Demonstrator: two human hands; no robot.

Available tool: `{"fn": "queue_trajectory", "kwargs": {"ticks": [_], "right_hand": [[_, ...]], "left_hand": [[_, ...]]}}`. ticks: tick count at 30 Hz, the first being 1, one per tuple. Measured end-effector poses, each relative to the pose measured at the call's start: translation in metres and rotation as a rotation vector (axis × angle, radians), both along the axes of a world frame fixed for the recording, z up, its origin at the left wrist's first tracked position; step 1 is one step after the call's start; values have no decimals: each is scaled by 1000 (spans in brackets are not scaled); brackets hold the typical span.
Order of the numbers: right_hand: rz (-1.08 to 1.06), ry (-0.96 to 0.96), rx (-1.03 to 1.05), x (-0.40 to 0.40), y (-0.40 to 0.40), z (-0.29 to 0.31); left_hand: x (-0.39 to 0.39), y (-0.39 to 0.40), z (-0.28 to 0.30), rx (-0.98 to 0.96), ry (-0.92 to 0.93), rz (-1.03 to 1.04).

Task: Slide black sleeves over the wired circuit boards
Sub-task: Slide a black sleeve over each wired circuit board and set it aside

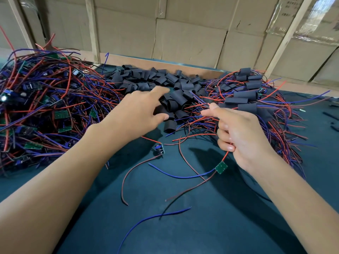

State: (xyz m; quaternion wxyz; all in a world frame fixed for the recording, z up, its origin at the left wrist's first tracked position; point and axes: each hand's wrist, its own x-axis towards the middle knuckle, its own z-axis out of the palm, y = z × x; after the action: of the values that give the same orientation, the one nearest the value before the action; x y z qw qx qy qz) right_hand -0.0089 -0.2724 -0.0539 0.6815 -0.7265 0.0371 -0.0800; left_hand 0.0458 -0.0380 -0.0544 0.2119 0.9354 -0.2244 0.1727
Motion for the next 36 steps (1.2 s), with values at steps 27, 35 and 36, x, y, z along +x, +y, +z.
{"fn": "queue_trajectory", "kwargs": {"ticks": [27, 35, 36], "right_hand": [[24, -334, -427, -5, 12, -6], [115, -343, -504, -7, 10, -5], [112, -358, -525, -8, 9, -5]], "left_hand": [[-28, -28, 0, -343, -121, -281], [-32, -29, 0, -280, -122, -277], [-32, -29, -1, -280, -126, -274]]}}
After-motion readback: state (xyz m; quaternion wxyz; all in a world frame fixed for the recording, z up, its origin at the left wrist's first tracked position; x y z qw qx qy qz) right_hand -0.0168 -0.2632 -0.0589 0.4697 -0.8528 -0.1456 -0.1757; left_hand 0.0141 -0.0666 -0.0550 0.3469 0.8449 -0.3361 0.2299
